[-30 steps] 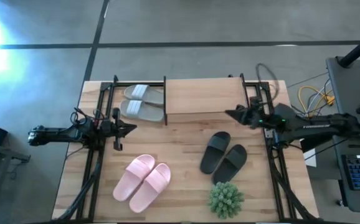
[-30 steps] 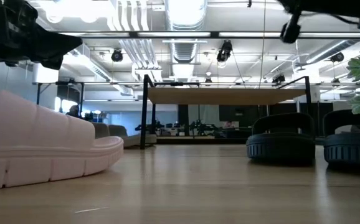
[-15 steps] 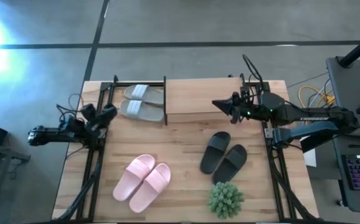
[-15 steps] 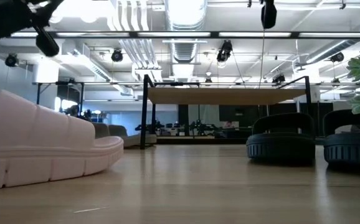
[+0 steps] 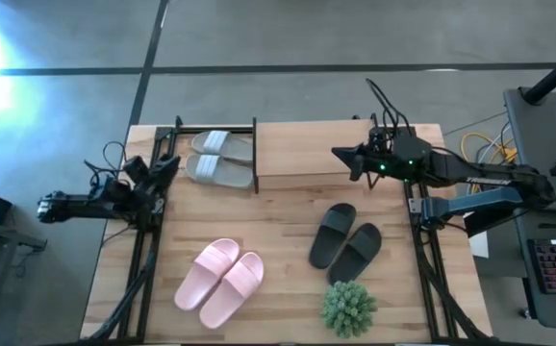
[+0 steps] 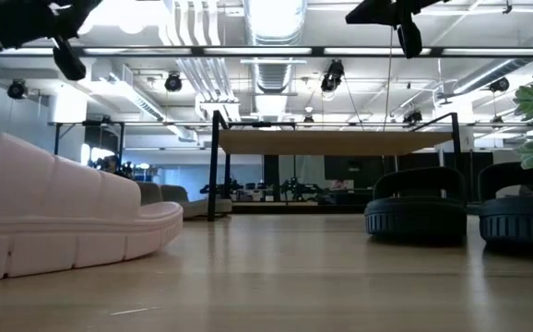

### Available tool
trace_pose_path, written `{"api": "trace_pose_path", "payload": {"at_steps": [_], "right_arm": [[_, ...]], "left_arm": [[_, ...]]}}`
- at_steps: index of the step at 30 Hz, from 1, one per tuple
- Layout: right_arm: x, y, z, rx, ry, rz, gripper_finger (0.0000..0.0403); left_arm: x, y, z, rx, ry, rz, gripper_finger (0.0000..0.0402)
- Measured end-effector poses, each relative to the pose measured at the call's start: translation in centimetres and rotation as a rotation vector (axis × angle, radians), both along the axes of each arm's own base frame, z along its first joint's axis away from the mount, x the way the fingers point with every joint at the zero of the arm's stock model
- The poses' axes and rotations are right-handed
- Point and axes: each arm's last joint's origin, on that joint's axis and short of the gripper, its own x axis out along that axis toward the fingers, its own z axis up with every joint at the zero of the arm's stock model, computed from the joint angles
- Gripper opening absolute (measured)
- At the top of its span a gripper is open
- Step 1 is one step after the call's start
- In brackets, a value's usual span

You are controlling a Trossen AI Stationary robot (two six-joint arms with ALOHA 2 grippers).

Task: Pick and place slides into the shelf
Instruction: Put the bottom gray slides under the shelf

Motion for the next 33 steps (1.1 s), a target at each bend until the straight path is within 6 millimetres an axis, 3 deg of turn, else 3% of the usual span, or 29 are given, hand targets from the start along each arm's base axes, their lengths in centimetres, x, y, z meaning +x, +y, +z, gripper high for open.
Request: {"api": "trace_pose_path", "payload": {"at_steps": [11,17,21,28,33], "right_arm": [[-0.1,0.0,-0.6,0.006,0.063,0.001,0.0009],[-0.3,0.0,-1.1,0.013,0.115,0.001,0.0009],[-0.3,0.0,-1.3,0.016,0.139,0.001,0.0009],[-0.5,0.1,-1.7,0.025,0.177,-0.008,0.0025],[-1.1,-0.2,-2.0,0.025,0.229,-0.060,0.0061]], "left_arm": [[4.0,0.8,3.5,-0.110,0.823,0.358,0.0000],[7.2,0.8,5.8,-0.013,1.078,0.404,0.0000],[9.6,1.0,5.6,0.004,1.226,0.419,0.0005],[11.7,1.2,4.6,-0.164,1.454,0.396,0.0077],[12.5,1.6,5.6,-0.327,1.510,0.435,0.0149]]}}
